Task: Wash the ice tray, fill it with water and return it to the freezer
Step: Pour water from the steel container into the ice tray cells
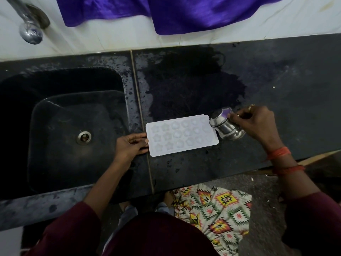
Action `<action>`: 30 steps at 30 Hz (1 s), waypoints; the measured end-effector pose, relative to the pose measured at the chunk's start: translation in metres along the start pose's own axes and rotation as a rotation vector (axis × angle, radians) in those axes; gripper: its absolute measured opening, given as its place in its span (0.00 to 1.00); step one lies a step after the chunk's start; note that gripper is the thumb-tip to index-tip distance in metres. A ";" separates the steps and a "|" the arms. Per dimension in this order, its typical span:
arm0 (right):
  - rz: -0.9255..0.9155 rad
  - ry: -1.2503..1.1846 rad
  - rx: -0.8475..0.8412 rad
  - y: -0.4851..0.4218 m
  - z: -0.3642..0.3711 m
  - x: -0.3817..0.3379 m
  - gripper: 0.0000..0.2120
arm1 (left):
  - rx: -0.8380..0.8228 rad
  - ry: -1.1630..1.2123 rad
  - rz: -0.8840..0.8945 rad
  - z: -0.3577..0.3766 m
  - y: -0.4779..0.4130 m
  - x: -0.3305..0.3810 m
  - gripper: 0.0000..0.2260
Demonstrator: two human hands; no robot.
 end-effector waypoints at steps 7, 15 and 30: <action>0.002 0.028 -0.002 -0.001 0.002 0.000 0.11 | 0.005 -0.002 -0.016 -0.001 -0.002 -0.002 0.08; 0.013 0.041 -0.004 -0.002 0.002 0.002 0.12 | 0.005 -0.002 -0.020 -0.001 0.000 0.000 0.08; -0.035 0.031 -0.013 -0.003 0.000 -0.009 0.10 | 0.011 -0.009 -0.017 -0.001 0.001 0.001 0.09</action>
Point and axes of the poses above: each hand's wrist, its own y-axis away from the middle knuckle, its own z-axis out of the palm, x = y × z, the point moved 7 cm from there along -y, towards the middle knuckle, and after that the axes turned 3 degrees about -x, right-handed, at the moved point
